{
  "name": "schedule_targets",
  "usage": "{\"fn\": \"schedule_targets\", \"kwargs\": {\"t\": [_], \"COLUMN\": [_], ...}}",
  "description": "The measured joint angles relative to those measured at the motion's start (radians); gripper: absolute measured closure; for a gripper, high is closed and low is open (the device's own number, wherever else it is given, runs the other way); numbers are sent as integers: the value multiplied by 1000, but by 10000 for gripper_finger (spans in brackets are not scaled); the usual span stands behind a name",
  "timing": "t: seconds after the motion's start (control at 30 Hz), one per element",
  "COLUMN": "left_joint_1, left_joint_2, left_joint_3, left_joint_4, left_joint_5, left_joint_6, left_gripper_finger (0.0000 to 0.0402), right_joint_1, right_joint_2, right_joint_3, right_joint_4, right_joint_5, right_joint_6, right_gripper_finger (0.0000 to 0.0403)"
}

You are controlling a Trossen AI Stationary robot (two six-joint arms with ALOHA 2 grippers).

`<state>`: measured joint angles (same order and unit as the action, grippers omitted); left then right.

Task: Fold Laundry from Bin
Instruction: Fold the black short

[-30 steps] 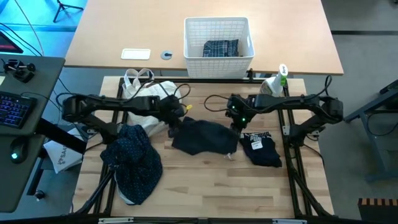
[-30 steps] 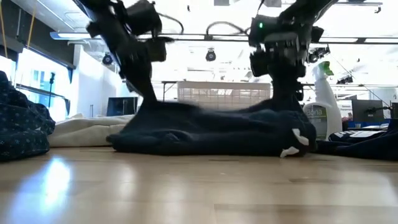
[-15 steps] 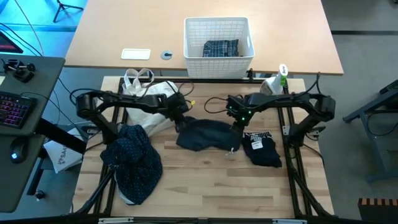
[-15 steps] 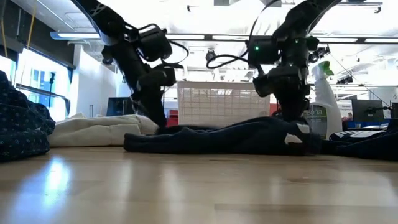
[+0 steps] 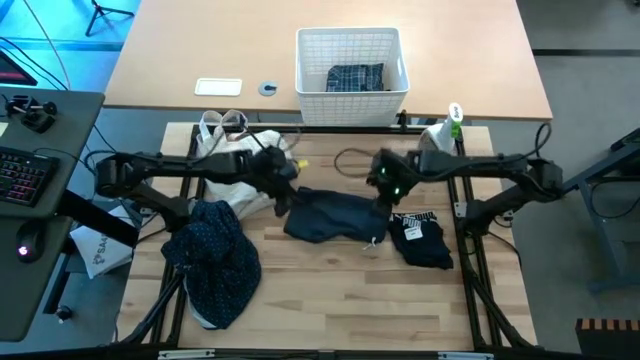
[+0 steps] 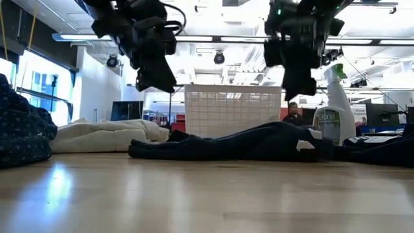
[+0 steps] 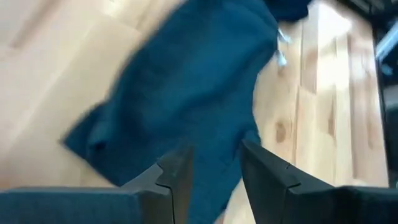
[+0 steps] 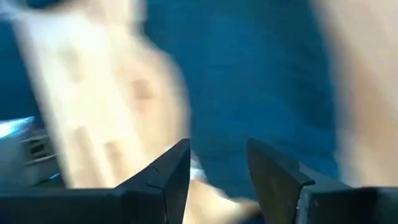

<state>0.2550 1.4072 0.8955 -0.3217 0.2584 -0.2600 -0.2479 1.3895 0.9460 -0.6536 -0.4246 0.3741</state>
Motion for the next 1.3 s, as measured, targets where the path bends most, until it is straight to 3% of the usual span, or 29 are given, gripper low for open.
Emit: {"fn": "schedule_targets", "kwargs": {"t": [0.1,0.23,0.27,0.4,0.53,0.7,0.87,0.97,1.03,1.17,1.3], "left_joint_1": [-67,-101,-94,-38,46,122,99,47,-1,-85,-112], "left_joint_2": [73,230,273,396,433,389,370,363,380,438,494], "left_joint_3": [0,-1,-1,13,94,306,442,441,405,301,246], "left_joint_4": [62,137,143,135,94,-114,-303,-298,-268,-185,-204], "left_joint_5": [-93,-253,-263,-220,-200,-228,-157,-56,-43,-121,-176], "left_joint_6": [-16,-117,-132,-84,79,278,291,232,177,83,28], "left_gripper_finger": [298,312,315,324,333,343,346,346,346,347,347], "right_joint_1": [102,175,180,230,322,351,349,347,344,344,320], "right_joint_2": [17,79,92,121,128,86,-3,-13,21,115,162], "right_joint_3": [-67,-161,-176,-209,-208,-207,-196,-196,-200,-235,-236], "right_joint_4": [181,295,321,407,505,560,528,507,513,488,370], "right_joint_5": [12,240,257,175,80,90,210,289,293,291,298], "right_joint_6": [84,277,325,420,429,488,559,599,596,571,504], "right_gripper_finger": [266,289,294,313,323,325,325,325,325,325,325]}}
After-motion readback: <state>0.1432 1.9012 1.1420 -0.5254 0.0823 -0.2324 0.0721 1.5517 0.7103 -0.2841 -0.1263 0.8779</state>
